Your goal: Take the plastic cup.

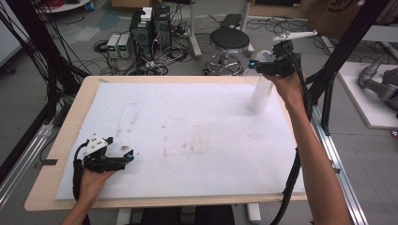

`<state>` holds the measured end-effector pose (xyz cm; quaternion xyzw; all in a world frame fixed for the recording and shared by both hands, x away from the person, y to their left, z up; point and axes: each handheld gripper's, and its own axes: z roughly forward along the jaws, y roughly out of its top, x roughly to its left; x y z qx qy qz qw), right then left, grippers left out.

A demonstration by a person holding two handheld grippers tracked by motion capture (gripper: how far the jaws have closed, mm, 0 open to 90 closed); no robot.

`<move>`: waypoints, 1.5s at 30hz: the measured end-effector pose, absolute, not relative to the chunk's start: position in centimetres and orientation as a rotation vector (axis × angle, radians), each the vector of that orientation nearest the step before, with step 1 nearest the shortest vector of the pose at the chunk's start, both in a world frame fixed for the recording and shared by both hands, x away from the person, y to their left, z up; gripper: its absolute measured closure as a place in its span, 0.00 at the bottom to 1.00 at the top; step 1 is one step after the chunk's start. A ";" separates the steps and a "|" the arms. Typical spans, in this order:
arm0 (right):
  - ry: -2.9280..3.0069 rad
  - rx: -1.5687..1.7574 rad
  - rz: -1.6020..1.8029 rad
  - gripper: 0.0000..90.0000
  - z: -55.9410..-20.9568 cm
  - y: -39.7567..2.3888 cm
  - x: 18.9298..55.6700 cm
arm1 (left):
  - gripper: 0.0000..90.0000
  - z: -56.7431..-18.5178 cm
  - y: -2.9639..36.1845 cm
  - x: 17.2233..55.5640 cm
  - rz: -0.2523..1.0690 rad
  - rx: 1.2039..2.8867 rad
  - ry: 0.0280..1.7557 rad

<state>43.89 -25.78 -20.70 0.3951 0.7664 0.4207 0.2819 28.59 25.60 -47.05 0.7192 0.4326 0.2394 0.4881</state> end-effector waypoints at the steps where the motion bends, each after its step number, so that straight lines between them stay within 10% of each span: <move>1: 2.064 1.045 1.138 0.45 -20.7 -25.4 43.5 | 0.02 -47.0 25.6 28.6 0.582 1.749 1.052; 45: 2.472 0.224 1.724 0.46 -32.7 -15.5 31.4 | 0.02 -47.1 25.7 28.7 0.570 1.736 1.069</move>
